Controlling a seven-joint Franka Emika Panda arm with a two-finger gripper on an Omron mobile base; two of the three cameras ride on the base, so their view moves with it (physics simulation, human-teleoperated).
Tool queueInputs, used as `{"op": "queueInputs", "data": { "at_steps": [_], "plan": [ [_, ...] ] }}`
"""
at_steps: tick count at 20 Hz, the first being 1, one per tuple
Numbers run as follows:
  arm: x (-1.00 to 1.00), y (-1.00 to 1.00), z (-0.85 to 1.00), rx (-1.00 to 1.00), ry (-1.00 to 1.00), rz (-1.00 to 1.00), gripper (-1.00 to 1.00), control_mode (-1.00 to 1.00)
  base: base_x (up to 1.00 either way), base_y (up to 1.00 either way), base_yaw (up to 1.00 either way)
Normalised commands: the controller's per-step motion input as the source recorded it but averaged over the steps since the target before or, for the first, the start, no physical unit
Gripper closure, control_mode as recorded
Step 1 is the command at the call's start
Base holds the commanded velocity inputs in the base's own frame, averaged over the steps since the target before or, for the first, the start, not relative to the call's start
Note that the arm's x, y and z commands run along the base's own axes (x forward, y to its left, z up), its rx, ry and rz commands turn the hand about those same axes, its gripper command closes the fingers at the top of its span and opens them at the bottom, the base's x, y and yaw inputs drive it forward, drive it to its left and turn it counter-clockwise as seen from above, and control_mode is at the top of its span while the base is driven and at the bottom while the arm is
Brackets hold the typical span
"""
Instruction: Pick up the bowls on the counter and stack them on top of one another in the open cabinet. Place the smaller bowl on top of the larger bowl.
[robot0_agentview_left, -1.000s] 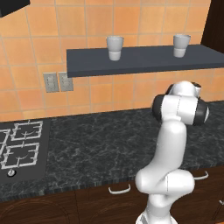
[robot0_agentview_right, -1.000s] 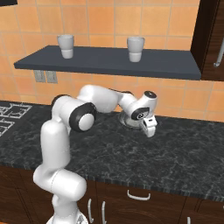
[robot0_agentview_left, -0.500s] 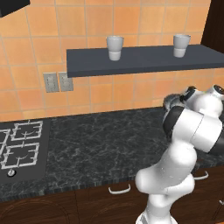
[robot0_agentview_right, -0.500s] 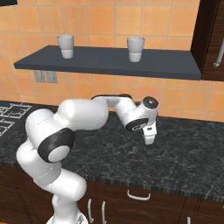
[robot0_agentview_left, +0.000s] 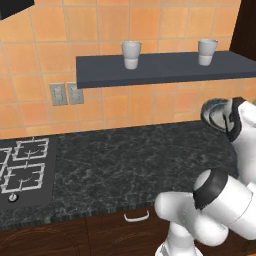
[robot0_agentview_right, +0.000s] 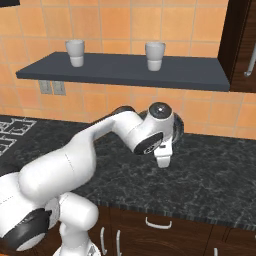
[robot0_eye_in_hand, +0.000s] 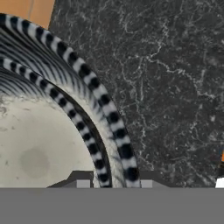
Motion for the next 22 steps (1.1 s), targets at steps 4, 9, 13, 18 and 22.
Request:
{"op": "queueInputs", "data": {
  "at_steps": [4,9,13,18,22],
  "plan": [
    [-0.97,0.0,1.0,0.0,-0.38,0.0,1.0,-1.0,0.0,0.0,0.0],
    [-0.58,0.02,1.0,0.0,-0.28,0.01,1.0,-1.0,0.0,0.0,0.0],
    [-0.42,0.03,1.0,0.0,-0.19,0.02,1.0,-1.0,0.0,0.0,0.0],
    [-0.13,0.3,1.0,-0.01,-0.04,0.0,1.0,-1.0,0.0,0.0,0.0],
    [0.07,0.55,0.93,-0.07,0.15,0.0,1.0,-1.0,0.0,0.0,0.0]
  ]
}}
